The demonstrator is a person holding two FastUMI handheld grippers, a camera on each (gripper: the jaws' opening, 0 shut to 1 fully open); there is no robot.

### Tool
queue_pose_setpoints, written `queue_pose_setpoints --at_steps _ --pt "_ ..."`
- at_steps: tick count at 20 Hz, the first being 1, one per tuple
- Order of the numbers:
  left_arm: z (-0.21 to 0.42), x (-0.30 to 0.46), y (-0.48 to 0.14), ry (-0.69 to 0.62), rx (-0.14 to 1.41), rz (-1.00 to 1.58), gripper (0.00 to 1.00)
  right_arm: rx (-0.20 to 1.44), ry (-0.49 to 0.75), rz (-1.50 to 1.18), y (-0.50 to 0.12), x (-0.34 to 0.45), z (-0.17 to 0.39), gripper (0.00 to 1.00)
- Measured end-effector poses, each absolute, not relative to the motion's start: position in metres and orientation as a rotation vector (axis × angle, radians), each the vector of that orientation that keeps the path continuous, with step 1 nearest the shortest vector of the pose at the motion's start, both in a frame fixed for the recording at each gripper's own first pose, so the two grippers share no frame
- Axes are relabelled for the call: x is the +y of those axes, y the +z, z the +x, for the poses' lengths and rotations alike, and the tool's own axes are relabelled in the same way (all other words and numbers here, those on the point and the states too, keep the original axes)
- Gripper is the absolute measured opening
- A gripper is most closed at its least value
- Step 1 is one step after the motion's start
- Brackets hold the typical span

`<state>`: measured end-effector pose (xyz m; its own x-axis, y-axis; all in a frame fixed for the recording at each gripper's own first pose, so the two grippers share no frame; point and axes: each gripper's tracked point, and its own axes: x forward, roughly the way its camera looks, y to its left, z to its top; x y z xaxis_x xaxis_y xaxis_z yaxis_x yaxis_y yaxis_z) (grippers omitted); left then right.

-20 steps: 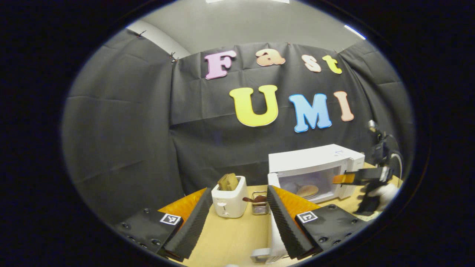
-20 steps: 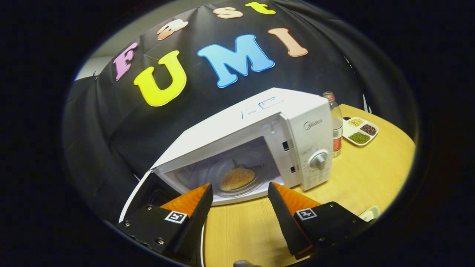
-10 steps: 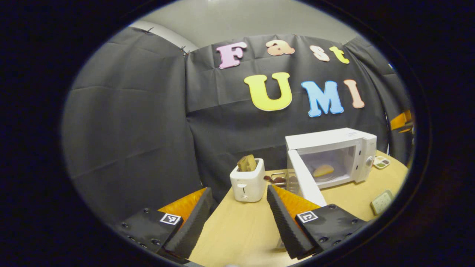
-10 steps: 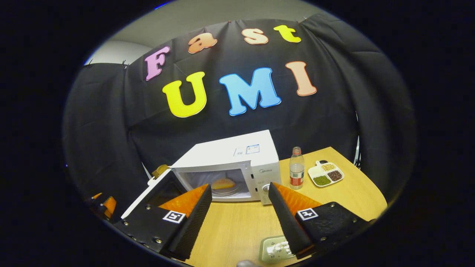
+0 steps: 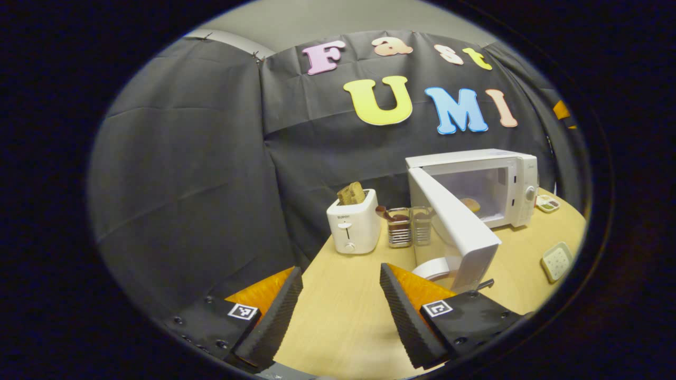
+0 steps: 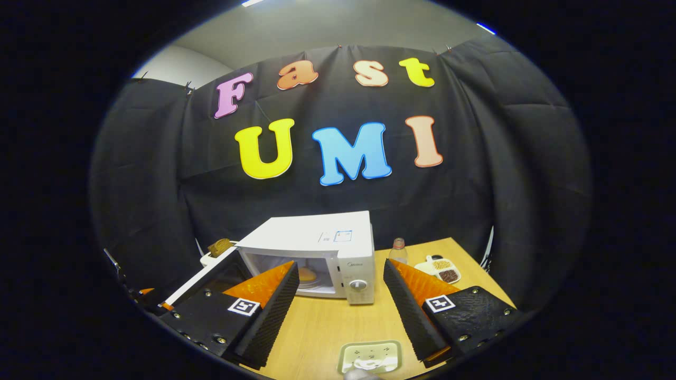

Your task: Open the microwave oven with the left hand, put the food in, and close the microwave oven.

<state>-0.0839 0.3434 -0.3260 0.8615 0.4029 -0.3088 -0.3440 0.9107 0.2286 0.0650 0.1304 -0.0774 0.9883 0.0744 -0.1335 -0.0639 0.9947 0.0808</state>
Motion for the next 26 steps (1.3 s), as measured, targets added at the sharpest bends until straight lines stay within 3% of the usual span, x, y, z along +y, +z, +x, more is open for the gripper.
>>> queue_pose_setpoints --at_steps 10,18,19,21,22,23,26 --pt "-0.070 0.299 -0.333 0.312 0.361 0.164 0.95 0.114 0.068 0.057 -0.064 0.124 0.066 0.98" --pt "-0.020 0.182 -0.338 0.097 0.344 0.146 0.95 0.108 0.009 0.070 -0.061 0.087 0.055 0.98" --pt "-0.013 0.167 -0.337 0.069 0.339 0.141 0.95 0.111 -0.002 0.068 -0.061 0.080 0.053 0.93" --pt "0.001 0.138 -0.339 0.020 0.336 0.134 0.95 0.127 -0.022 0.068 -0.062 0.062 0.044 0.98" --pt "0.007 0.125 -0.342 -0.002 0.334 0.132 0.95 0.136 -0.032 0.071 -0.068 0.055 0.042 0.93" --pt "0.013 0.113 -0.344 -0.025 0.335 0.132 0.95 0.146 -0.047 0.073 -0.072 0.047 0.039 0.98" --pt "0.030 0.080 -0.353 -0.082 0.345 0.136 0.95 0.172 -0.084 0.081 -0.084 0.023 0.033 0.98"
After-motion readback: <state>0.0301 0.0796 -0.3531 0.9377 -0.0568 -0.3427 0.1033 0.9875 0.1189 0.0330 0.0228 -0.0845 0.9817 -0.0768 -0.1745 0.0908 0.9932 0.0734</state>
